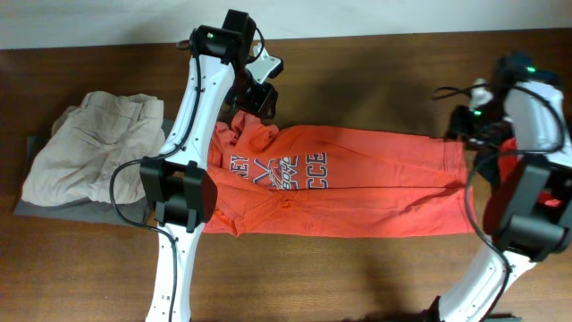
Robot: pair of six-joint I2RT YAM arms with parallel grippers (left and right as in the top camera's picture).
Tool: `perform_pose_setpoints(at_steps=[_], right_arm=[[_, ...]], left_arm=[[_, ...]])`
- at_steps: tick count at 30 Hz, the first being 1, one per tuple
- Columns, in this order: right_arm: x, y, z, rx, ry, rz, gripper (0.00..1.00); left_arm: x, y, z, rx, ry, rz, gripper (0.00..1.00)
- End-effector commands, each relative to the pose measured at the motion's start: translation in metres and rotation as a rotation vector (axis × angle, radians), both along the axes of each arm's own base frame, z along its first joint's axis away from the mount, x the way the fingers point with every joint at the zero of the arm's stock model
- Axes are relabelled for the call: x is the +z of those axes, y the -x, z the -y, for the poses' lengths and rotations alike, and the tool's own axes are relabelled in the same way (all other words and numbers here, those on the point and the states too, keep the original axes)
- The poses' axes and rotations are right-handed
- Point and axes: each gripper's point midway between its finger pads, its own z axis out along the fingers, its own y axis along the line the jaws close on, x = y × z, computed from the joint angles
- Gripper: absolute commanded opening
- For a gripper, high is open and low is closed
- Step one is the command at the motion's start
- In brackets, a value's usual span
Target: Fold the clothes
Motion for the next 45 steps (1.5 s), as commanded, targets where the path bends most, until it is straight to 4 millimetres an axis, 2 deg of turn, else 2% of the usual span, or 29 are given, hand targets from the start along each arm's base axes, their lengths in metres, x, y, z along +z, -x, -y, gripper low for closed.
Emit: perform_pose_setpoints(at_steps=[1,5,6,10,11,14,21,33,39,45], right_arm=[[0.006,0.002,0.016,-0.024,-0.065,0.052,0.55],[0.003,-0.006,0.026,-0.032,-0.09,0.102,0.56],[-0.004,-0.008,0.028,-0.029,-0.091,0.102,0.56],[-0.015,-0.021,0.005,0.08,-0.182,0.145,0.57],[-0.024,-0.026,-0.003,0.103,-0.186,0.139,0.56],[-0.042,-0.03,-0.009,0.128,-0.158,0.109,0.55],[-0.067,-0.039,-0.004,0.096,-0.118,0.09,0.47],[-0.067,-0.036,0.004,0.079,-0.115,0.088,0.48],[-0.066,-0.032,0.021,0.036,-0.121,0.101,0.48],[-0.063,-0.025,0.02,0.036,-0.184,0.104,0.48]], left_arm=[[0.031,-0.002,-0.006,0.045,0.023,0.05,0.59],[0.064,0.0,-0.007,0.046,0.044,0.118,0.6],[0.079,0.001,-0.008,0.046,0.054,0.15,0.63],[0.113,0.004,-0.009,0.046,0.077,0.226,0.72],[0.127,0.006,-0.009,0.045,0.087,0.259,0.74],[0.139,0.011,-0.011,0.049,0.094,0.278,0.74],[0.139,0.022,-0.014,0.06,0.086,0.241,0.75],[0.139,0.021,-0.014,0.059,0.085,0.242,0.75],[0.141,0.017,-0.014,0.061,0.085,0.262,0.75],[0.144,0.012,-0.012,0.061,0.092,0.284,0.76]])
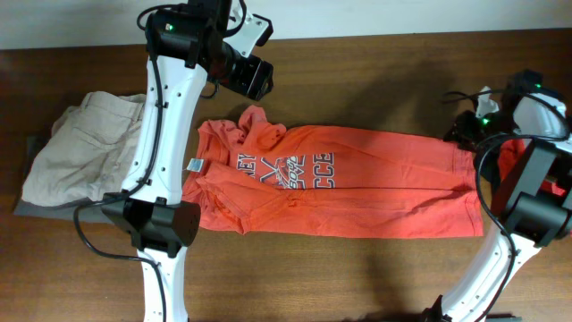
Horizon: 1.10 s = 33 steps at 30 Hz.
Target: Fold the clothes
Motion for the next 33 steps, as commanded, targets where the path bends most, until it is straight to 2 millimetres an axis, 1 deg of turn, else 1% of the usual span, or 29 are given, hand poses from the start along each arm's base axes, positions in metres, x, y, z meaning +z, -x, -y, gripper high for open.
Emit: perform_pose_setpoints(at_steps=[1,4,7,10,11,13,17,21,23,25,27,30,33], right_arm=[[-0.003,0.004,0.001,0.008,-0.03,-0.006,0.48],[0.006,-0.005,-0.014,0.066,-0.117,0.071,0.48],[0.015,-0.009,-0.024,0.086,-0.175,0.11,0.48],[0.035,-0.016,-0.037,0.116,-0.262,0.168,0.49],[0.046,-0.02,-0.043,0.135,-0.299,0.203,0.52],[0.063,-0.024,-0.047,0.139,-0.332,0.237,0.56],[0.105,-0.027,-0.052,0.153,-0.339,0.288,0.6],[0.144,-0.025,-0.066,0.199,-0.32,0.325,0.61],[0.157,-0.025,-0.077,0.227,-0.311,0.343,0.62],[0.168,-0.024,-0.091,0.26,-0.306,0.353,0.63],[0.171,-0.023,-0.103,0.286,-0.301,0.35,0.63],[0.169,-0.021,-0.117,0.317,-0.293,0.327,0.63],[0.168,-0.018,-0.13,0.34,-0.305,0.307,0.62]], left_arm=[[0.007,-0.004,-0.003,0.017,0.005,0.026,0.76],[0.008,-0.004,-0.003,0.017,0.006,0.03,0.76],[0.008,-0.005,-0.003,0.017,0.007,0.032,0.77],[0.007,-0.007,-0.003,0.019,0.005,0.038,0.79],[0.004,-0.01,-0.005,0.028,-0.011,0.041,0.79],[-0.003,-0.015,-0.008,0.039,-0.034,0.038,0.79],[-0.032,-0.026,-0.005,0.014,-0.054,0.007,0.8],[-0.076,-0.035,-0.003,-0.101,-0.116,-0.028,0.8],[-0.098,-0.037,-0.002,-0.163,-0.145,-0.048,0.8],[-0.119,-0.04,-0.006,-0.214,-0.194,-0.061,0.8],[-0.137,-0.042,-0.013,-0.269,-0.258,-0.066,0.8],[-0.161,-0.051,-0.034,-0.301,-0.389,-0.069,0.8],[-0.179,-0.063,-0.044,-0.305,-0.404,-0.064,0.8]])
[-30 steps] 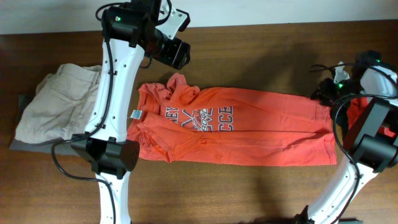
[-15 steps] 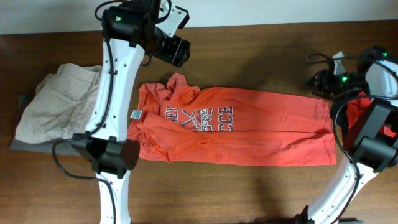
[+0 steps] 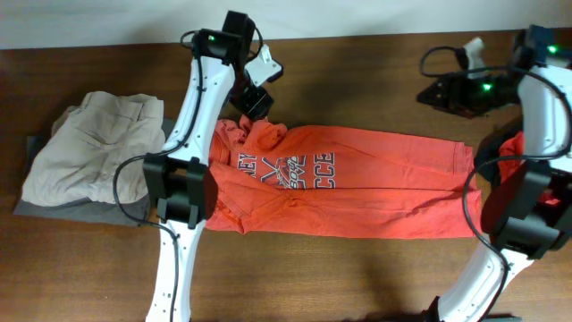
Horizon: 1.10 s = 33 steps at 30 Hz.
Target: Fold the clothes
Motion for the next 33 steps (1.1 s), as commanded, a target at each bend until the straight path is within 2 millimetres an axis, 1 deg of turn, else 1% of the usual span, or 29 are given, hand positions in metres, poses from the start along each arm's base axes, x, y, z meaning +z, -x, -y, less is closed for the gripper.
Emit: perform_pose_setpoints(at_steps=[1,2,3,6,9,12,14,16,19,20,21,22,23,25,26,27,29,30,31,33], right_arm=[[0.011,0.001,-0.015,0.04,0.0,0.025,0.62],[0.011,0.002,-0.02,0.051,-0.002,0.018,0.62],[0.01,0.003,-0.021,0.054,0.0,0.014,0.62],[0.008,0.004,-0.022,0.057,0.014,0.004,0.61],[0.008,0.004,-0.022,0.055,0.013,0.002,0.61],[0.008,0.004,-0.022,0.041,0.011,-0.011,0.61],[0.008,0.004,-0.022,0.041,0.011,-0.01,0.61],[0.008,0.004,-0.022,0.041,0.011,-0.01,0.61],[0.008,0.004,-0.022,0.041,0.01,-0.011,0.61],[0.008,0.004,-0.022,0.04,0.01,-0.011,0.61],[0.008,0.004,-0.022,0.037,0.009,-0.014,0.61],[0.008,0.004,-0.022,0.035,0.008,-0.016,0.61],[0.008,0.004,-0.022,0.035,0.008,-0.016,0.61],[0.008,0.004,-0.022,0.035,0.008,-0.016,0.61],[0.008,0.004,-0.022,0.035,0.008,-0.016,0.61],[0.008,0.005,-0.022,0.035,0.008,-0.017,0.61],[0.008,0.005,-0.022,0.036,0.007,-0.019,0.61],[0.008,0.005,-0.022,0.036,0.007,-0.019,0.6],[0.008,0.005,-0.022,0.036,0.007,-0.019,0.59],[0.008,0.005,-0.022,0.036,0.007,-0.019,0.58]], left_arm=[[-0.019,-0.017,-0.027,-0.045,-0.075,0.032,0.8],[-0.03,-0.022,-0.031,-0.035,-0.061,0.024,0.8],[-0.034,-0.022,-0.031,-0.034,-0.04,0.014,0.8],[-0.053,-0.017,-0.021,-0.043,0.075,-0.049,0.8],[-0.069,-0.011,-0.016,-0.052,0.113,-0.094,0.8],[-0.074,-0.007,-0.006,-0.067,0.17,-0.117,0.79],[-0.076,-0.007,-0.001,-0.071,0.198,-0.123,0.72],[-0.08,-0.006,-0.001,-0.071,0.199,-0.131,0.59],[-0.088,-0.004,-0.002,-0.068,0.196,-0.15,0.31],[-0.091,-0.003,-0.001,-0.067,0.196,-0.155,0.14],[-0.092,-0.003,-0.001,-0.067,0.196,-0.156,0.03],[-0.092,-0.005,-0.001,-0.068,0.196,-0.149,0.0],[-0.089,-0.007,-0.001,-0.068,0.196,-0.139,0.0],[-0.075,-0.016,-0.004,-0.046,0.182,-0.094,0.0],[-0.065,-0.023,-0.006,-0.021,0.175,-0.065,0.0],[-0.05,-0.029,-0.007,-0.005,0.179,-0.028,0.0],[-0.015,-0.042,-0.008,0.015,0.202,0.055,0.0],[0.016,-0.05,-0.008,0.036,0.224,0.125,0.0],[0.031,-0.054,-0.009,0.043,0.235,0.159,0.0],[0.072,-0.055,-0.008,0.045,0.257,0.236,0.0]])
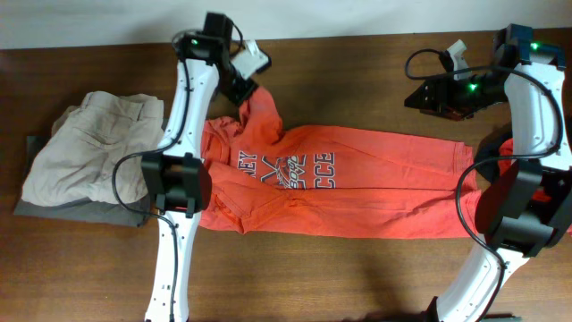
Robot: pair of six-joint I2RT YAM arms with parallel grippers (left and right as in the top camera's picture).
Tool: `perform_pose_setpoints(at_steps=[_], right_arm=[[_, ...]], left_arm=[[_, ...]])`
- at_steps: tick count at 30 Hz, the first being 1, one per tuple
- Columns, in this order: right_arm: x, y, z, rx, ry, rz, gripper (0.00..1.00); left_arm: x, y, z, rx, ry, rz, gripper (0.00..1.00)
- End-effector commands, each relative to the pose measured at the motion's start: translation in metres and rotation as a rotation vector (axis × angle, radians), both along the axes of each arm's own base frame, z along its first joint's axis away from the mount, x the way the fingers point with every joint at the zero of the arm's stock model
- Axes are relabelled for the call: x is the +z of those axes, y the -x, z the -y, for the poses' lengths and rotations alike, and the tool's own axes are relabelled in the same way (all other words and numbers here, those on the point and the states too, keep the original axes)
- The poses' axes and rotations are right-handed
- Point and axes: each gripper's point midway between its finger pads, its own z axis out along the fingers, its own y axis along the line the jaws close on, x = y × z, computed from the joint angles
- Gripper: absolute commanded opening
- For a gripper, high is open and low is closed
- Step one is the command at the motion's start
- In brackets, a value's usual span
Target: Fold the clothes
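Observation:
An orange T-shirt with grey lettering lies stretched across the table, folded lengthwise, collar end to the left. Its upper left sleeve is drawn up into a peak toward the back of the table. My left gripper sits at the tip of that peak, shut on the sleeve cloth. My right gripper hovers over bare wood behind the shirt's right end, apart from the cloth. Its dark fingers do not show whether they are open or shut.
Folded beige trousers lie on a grey mat at the left. A bit of red-orange cloth shows behind my right arm at the right edge. Brown table wood runs in front of and behind the shirt.
My left gripper has shifted a little back and left, and the sleeve now stands drawn up into a longer peak. My right gripper has moved slightly left over the bare table.
First my left gripper was at the shirt's upper left sleeve and my right at its right end. Then the left was raised behind the shirt. Then it was down on the sleeve again while the right had gone to the back. Now the sleeve is drawn up.

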Motion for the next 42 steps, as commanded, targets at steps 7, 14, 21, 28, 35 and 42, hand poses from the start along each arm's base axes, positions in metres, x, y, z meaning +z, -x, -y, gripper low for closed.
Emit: perform_pose_setpoints(at_steps=[7,14,21,28,35,42], right_arm=[[0.01,-0.001,-0.003,0.011,0.008,0.031,0.57],[0.01,-0.001,-0.002,0.009,0.008,0.031,0.57],[0.01,0.0,-0.002,0.009,0.007,0.027,0.57],[0.01,0.0,-0.002,0.009,0.007,0.025,0.57],[0.01,0.001,-0.002,0.009,0.004,0.02,0.58],[0.01,0.002,-0.003,0.009,0.004,0.017,0.58]], left_arm=[[0.101,0.035,-0.011,0.052,0.021,0.036,0.0],[0.13,0.079,0.008,0.019,0.083,-0.056,0.0],[0.167,0.094,0.026,0.045,0.125,-0.017,0.0],[0.167,0.091,0.012,0.231,-0.021,0.013,0.0],[0.153,0.094,0.012,0.341,-0.242,0.068,0.0],[0.115,0.116,0.016,0.321,-0.295,-0.086,0.0]])
